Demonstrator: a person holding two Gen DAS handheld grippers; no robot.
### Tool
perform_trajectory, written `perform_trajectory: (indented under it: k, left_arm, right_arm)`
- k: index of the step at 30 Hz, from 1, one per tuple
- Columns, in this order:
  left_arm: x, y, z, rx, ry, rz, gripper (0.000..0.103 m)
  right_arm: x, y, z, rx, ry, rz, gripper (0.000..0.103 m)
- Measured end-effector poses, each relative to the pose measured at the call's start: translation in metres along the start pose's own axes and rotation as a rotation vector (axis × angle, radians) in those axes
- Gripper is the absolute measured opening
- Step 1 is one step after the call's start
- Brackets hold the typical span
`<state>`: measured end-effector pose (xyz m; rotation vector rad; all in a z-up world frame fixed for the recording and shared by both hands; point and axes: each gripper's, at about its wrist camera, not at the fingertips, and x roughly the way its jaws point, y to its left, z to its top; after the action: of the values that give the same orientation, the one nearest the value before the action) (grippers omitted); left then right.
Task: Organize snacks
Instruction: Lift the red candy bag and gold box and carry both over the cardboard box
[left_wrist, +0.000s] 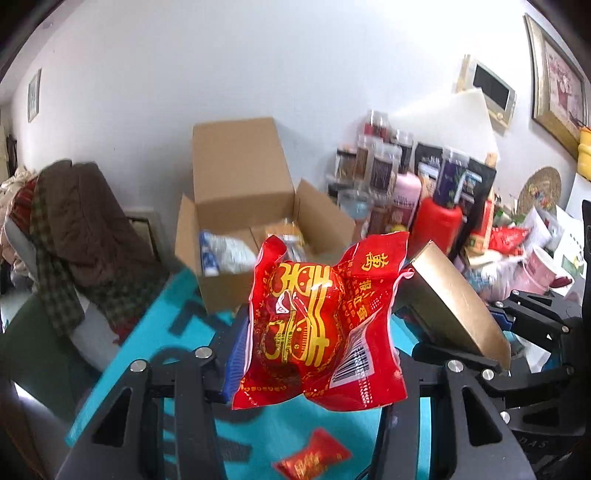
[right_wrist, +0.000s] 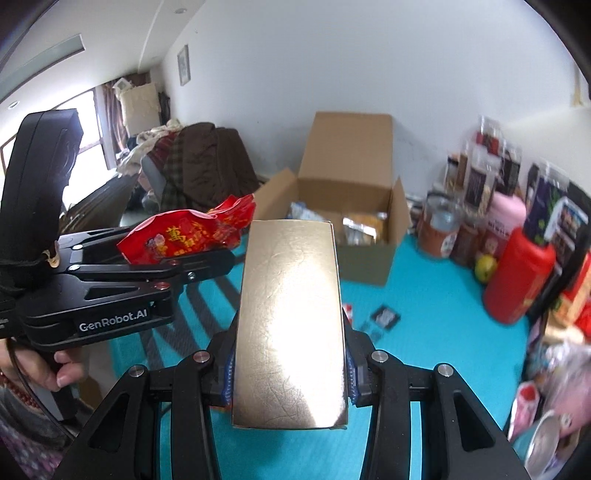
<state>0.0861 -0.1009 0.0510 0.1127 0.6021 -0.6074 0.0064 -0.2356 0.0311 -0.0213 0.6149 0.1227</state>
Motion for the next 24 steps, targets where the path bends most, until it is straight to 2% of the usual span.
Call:
perform_trajectory:
  k: [12, 24]
  left_arm:
    - [0.023, 0.017, 0.065, -0.005, -0.115, 0.001, 0.047]
    - [0.075, 0.052, 0.114, -0.064, -0.157, 0.045, 0.047]
  right_arm:
    - [0.022, -0.016, 0.068, -0.032, -0.088, -0.002, 0.043]
    - [0.070, -0.043, 0.126, -0.032, -0.147, -0.024, 0.043]
